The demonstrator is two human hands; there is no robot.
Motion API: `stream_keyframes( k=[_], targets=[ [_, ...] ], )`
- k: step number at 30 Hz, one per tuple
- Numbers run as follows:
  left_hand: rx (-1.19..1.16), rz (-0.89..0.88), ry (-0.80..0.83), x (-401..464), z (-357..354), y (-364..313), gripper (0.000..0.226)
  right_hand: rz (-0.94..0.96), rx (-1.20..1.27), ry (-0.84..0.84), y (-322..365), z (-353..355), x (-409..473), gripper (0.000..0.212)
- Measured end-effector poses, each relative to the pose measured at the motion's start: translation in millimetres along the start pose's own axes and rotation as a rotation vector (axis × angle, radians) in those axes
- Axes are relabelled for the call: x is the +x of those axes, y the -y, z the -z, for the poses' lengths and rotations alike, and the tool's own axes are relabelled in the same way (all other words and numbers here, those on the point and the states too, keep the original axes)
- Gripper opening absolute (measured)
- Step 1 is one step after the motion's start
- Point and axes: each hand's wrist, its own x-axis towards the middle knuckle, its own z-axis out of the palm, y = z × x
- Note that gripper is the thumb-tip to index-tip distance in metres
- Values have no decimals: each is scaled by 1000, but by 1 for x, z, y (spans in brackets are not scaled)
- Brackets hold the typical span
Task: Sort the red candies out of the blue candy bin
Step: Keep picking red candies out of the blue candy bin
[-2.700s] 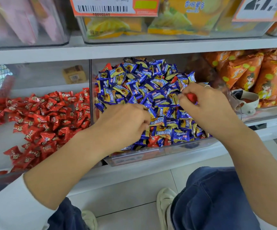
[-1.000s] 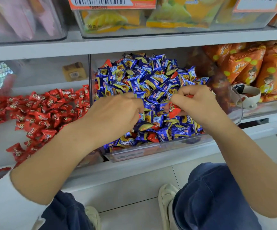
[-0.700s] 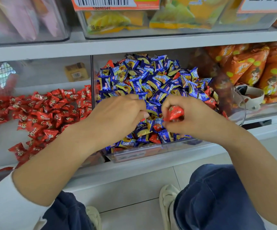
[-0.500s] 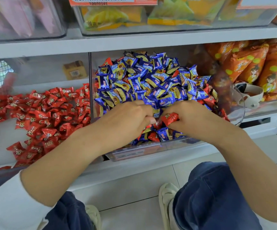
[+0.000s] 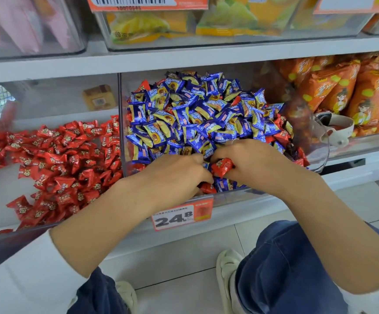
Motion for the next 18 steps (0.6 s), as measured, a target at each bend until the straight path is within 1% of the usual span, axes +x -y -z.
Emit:
stream_keyframes(
  k=[3, 7, 10, 14, 16, 18],
  targets=[
    [-66, -8, -86, -1, 4, 4, 26, 6, 31, -7, -3, -2, 1, 19],
    [-276, -14, -297, -12, 23, 22, 20, -67, 283, -19, -9, 10, -2, 13],
    [-326, 30, -447, -28, 36, 38, 20, -102, 478, -97, -5, 22, -7, 11],
    [-349, 110, -558, -66, 43, 61, 33, -80, 681, -163, 18, 35, -6, 9],
    [-365, 171, -601, -90, 41, 75, 41, -66, 702, -178, 33, 37, 0, 14],
    [-368, 265, -610, -114, 37, 89, 48, -58, 684, -193, 49, 38, 10, 20]
  ],
)
